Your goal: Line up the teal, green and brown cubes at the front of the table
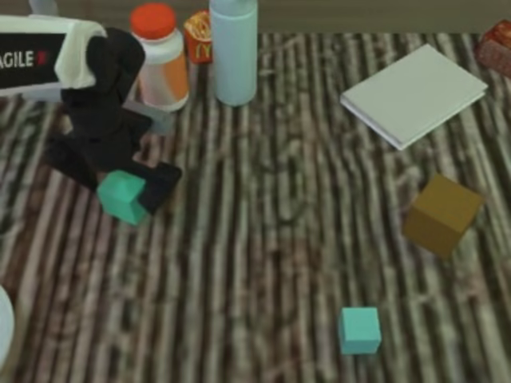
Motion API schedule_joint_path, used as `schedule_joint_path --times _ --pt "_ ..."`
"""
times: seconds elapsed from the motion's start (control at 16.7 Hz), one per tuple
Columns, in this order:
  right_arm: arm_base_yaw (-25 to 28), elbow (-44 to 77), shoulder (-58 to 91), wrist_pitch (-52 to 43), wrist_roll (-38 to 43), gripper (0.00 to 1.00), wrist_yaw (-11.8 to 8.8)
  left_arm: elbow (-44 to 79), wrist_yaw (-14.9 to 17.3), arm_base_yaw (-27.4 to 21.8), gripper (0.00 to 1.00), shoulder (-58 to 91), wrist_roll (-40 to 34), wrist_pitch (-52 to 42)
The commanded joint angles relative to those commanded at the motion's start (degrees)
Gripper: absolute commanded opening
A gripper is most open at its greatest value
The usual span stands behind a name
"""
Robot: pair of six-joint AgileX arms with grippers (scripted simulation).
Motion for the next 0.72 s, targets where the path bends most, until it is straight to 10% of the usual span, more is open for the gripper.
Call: schedule_joint_path --times 0.24,0.72 --pt "0.0 0.0 0.0 0.0 0.0 1.0 0.0 -0.3 0.0 0.0 1.0 0.2 0.0 0.4" --pt "0.0 0.0 0.0 0.0 0.0 1.0 0.0 -0.3 0.0 0.0 0.4 0.2 0.0 0.4"
